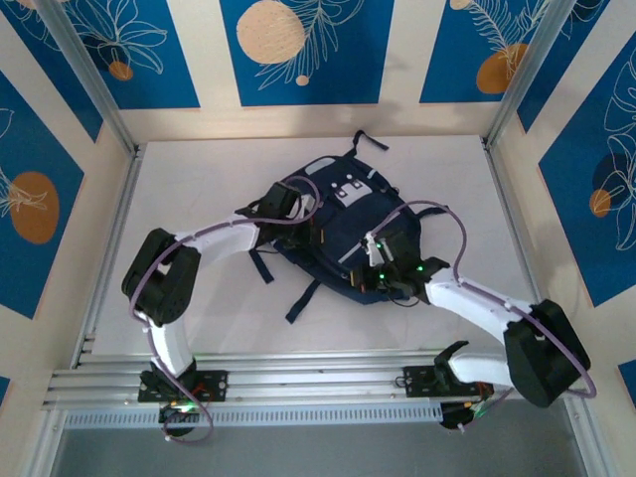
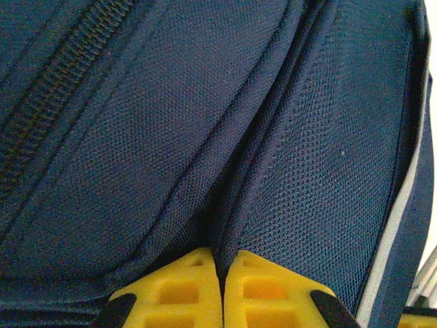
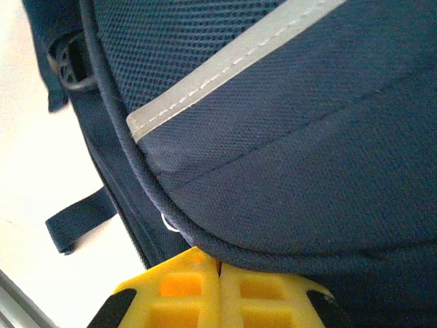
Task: Pack the student bag
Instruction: Zip the student bag at the center of the table.
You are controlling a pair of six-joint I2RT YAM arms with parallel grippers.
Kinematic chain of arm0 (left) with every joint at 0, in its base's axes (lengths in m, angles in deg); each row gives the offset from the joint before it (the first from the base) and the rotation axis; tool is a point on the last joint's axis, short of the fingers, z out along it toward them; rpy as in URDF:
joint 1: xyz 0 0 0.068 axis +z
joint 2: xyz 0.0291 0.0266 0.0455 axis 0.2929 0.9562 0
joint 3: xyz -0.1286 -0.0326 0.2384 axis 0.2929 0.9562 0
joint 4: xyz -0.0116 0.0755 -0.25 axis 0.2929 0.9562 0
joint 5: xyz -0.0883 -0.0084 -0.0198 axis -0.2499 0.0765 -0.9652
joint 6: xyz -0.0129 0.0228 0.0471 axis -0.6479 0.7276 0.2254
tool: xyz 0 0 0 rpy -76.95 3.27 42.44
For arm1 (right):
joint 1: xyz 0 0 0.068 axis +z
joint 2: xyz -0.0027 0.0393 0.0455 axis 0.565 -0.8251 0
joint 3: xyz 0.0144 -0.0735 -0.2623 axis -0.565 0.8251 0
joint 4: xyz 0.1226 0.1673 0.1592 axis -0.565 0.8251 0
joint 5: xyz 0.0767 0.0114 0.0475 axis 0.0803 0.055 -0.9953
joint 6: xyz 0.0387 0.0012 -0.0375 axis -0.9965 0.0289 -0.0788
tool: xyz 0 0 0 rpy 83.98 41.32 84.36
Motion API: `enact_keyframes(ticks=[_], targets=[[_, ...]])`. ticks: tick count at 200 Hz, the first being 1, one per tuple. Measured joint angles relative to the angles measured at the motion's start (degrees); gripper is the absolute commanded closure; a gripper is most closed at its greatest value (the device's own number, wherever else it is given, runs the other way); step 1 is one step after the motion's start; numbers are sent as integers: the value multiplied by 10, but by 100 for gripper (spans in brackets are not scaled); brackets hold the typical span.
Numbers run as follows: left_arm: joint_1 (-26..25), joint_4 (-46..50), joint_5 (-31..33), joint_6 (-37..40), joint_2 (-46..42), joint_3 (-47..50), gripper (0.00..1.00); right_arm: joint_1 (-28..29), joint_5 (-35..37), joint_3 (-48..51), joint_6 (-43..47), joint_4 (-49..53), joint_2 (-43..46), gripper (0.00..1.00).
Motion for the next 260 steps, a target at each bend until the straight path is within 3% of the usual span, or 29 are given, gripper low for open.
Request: enact_keyframes(ticks=[28, 56, 75, 97, 139, 167, 182, 206, 214, 260], targets=[[26, 32, 5, 43, 14, -40, 100, 18, -5, -42, -23, -29, -67, 100], [56, 56, 29, 68, 35, -81, 51, 34, -14, -122, -59, -43, -161, 100], [70, 55, 50, 69, 31, -83, 38, 44, -23, -174, -83, -54, -217, 100], [76, 52, 66, 62, 6, -59, 29, 50, -36, -218, -110, -59, -259, 100], [76, 18, 54, -5, -86, 83, 26, 52, -53, -258, -156, -58, -280, 100], [76, -45, 37, -59, -93, 129, 28, 58, -52, -258, -176, -51, -280, 100], [74, -66, 31, -79, -89, 131, 39, 59, -50, -257, -183, -53, -280, 100], [67, -103, 24, -100, -68, 128, 81, 60, -49, -248, -187, -61, -280, 100], [66, -113, 20, -101, -62, 128, 100, 60, -46, -248, -182, -57, -280, 100], [58, -122, 10, -101, -59, 127, 100, 56, 24, -262, -87, 49, -259, 100]])
